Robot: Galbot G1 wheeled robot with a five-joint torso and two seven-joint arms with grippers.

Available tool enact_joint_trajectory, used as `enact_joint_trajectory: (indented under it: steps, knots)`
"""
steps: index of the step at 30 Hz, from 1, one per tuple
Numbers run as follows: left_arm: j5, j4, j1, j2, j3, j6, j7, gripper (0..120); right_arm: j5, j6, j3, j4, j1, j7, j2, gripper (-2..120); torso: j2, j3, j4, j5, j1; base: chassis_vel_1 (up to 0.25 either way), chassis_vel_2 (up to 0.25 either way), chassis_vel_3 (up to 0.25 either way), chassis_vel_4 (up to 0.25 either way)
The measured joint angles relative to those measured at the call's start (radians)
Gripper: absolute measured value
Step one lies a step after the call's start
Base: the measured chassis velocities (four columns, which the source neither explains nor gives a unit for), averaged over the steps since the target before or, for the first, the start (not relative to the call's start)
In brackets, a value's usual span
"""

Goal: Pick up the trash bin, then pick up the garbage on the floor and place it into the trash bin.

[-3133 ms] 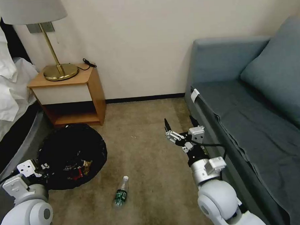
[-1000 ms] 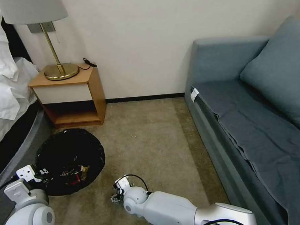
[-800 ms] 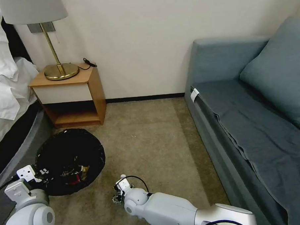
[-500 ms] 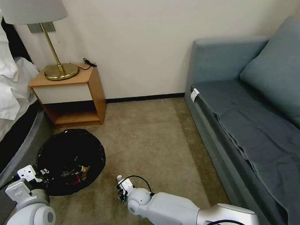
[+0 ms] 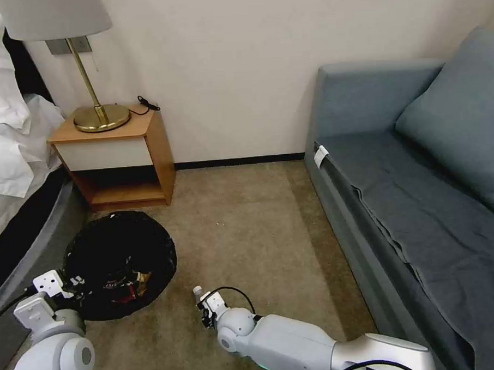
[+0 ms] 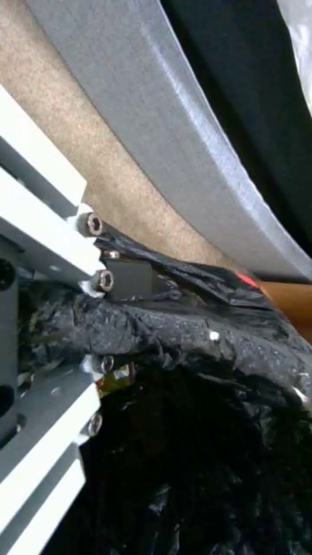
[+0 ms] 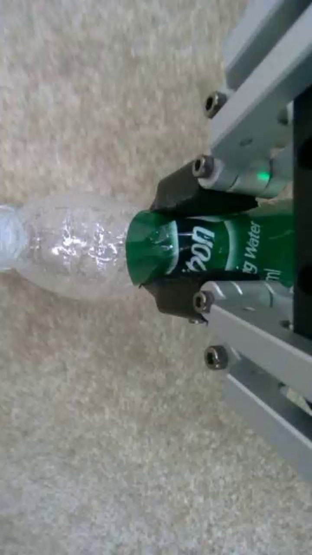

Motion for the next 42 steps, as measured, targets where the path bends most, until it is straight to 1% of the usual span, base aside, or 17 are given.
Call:
enact_joint_trajectory:
  steps: [6, 9, 10, 14, 17, 18, 21, 22, 25, 26, 28, 30, 31, 33, 34, 36, 42]
  knots:
    - [0.0, 0.0, -0.002, 0.001, 0.002, 0.0, 0.0, 2, 0.015, 0.0, 0.019, 0.071, 0.016, 0.011, -0.046, 16, 0.0, 0.0, 0.0, 0.0001, 0.0, 0.0, 0.0, 0.0, 0.0]
    - [-0.002, 0.0, -0.004, 0.003, 0.002, 0.0, 0.0, 2, 0.026, 0.0, 0.047, 0.145, 0.034, 0.021, -0.089, 16, 0.0, 0.0, 0.0, 0.0003, 0.0, 0.0, 0.0, 0.0, 0.0]
    - [-0.002, 0.0, -0.004, 0.003, 0.002, 0.0, 0.0, 2, 0.026, 0.0, 0.047, 0.145, 0.034, 0.021, -0.089, 16, 0.0, 0.0, 0.0, 0.0003, 0.0, 0.0, 0.0, 0.0, 0.0]
    - [-0.003, 0.002, -0.006, 0.005, 0.005, 0.001, 0.0, 2, 0.029, -0.001, 0.089, 0.209, 0.056, 0.028, -0.136, 16, 0.0, 0.0, 0.0001, 0.0004, 0.0, 0.0, 0.0, 0.0, 0.0]
    - [-0.004, 0.011, -0.012, 0.01, 0.009, 0.003, 0.0, 2, 0.031, -0.001, 0.165, 0.289, 0.078, 0.03, -0.198, 16, 0.0, 0.0, 0.0001, 0.0006, 0.0, 0.0, 0.0, 0.0, 0.0]
    - [-0.004, 0.011, -0.012, 0.01, 0.009, 0.003, 0.0, 2, 0.031, -0.001, 0.165, 0.289, 0.078, 0.03, -0.198, 16, 0.0, 0.0, 0.0001, 0.0006, 0.0, 0.0, 0.0, 0.0, 0.0]
    - [-0.003, 0.021, -0.017, 0.012, 0.016, 0.003, 0.0, 2, 0.04, -0.002, 0.238, 0.384, 0.099, 0.029, -0.258, 16, 0.0, 0.0, 0.0, 0.0005, 0.0, 0.0, 0.0, 0.0, 0.0]
    - [-0.003, 0.021, -0.017, 0.012, 0.016, 0.003, 0.0, 2, 0.04, -0.002, 0.238, 0.384, 0.099, 0.029, -0.258, 16, 0.0, 0.0, 0.0, 0.0005, 0.0, 0.0, 0.0, 0.0, 0.0]
    - [-0.002, 0.031, -0.024, 0.013, 0.031, 0.004, -0.001, 2, 0.041, -0.001, 0.334, 0.514, 0.122, 0.025, -0.3, 16, 0.0, 0.0, -0.0003, 0.0005, 0.0, 0.0, 0.0, 0.0, 0.0]
    - [-0.002, 0.031, -0.024, 0.013, 0.031, 0.004, -0.001, 2, 0.041, -0.001, 0.334, 0.514, 0.122, 0.025, -0.3, 16, 0.0, 0.0, -0.0003, 0.0005, 0.0, 0.0, 0.0, 0.0, 0.0]
    - [-0.001, 0.04, -0.033, 0.011, 0.038, 0.005, -0.001, 2, 0.067, -0.004, 0.369, 0.593, 0.133, 0.036, -0.286, 16, 0.0, 0.0, -0.0003, 0.0002, 0.0, 0.0, 0.0, 0.0, 0.0]
    - [0.001, 0.045, -0.039, 0.007, 0.049, 0.007, -0.004, 2, 0.117, -0.007, 0.372, 0.682, 0.147, 0.065, -0.245, 16, 0.0, 0.0, 0.0001, 0.0002, 0.0, 0.0, 0.0, 0.0, 0.0]
    - [0.001, 0.045, -0.039, 0.007, 0.049, 0.007, -0.004, 2, 0.117, -0.007, 0.372, 0.682, 0.147, 0.065, -0.245, 16, 0.0, 0.0, 0.0001, 0.0002, 0.0, 0.0, 0.0, 0.0, 0.0]
    - [0.007, 0.046, -0.038, 0.003, 0.058, 0.007, -0.005, 2, 0.187, 0.0, 0.335, 0.738, 0.154, 0.099, -0.203, 16, 0.0, 0.0, 0.0003, 0.0003, 0.0, 0.0, 0.0, 0.0, 0.0]
    - [0.007, 0.046, -0.038, 0.003, 0.058, 0.007, -0.005, 2, 0.187, 0.0, 0.335, 0.738, 0.154, 0.099, -0.203, 16, 0.0, 0.0, 0.0003, 0.0003, 0.0, 0.0, 0.0, 0.0, 0.0]
    - [0.014, 0.042, -0.038, -0.004, 0.067, 0.008, -0.006, 2, 0.237, 0.004, 0.271, 0.75, 0.152, 0.128, -0.159, 16, 0.0, 0.0, 0.0002, 0.0002, 0.0, 0.0, 0.0, 0.0, 0.0]
    - [0.024, 0.032, -0.035, -0.01, 0.075, 0.009, -0.006, 2, 0.238, 0.009, 0.197, 0.691, 0.142, 0.141, -0.103, 16, 0.0, 0.0, 0.0003, 0.0001, 0.0, 0.0, 0.0, 0.0, 0.0]
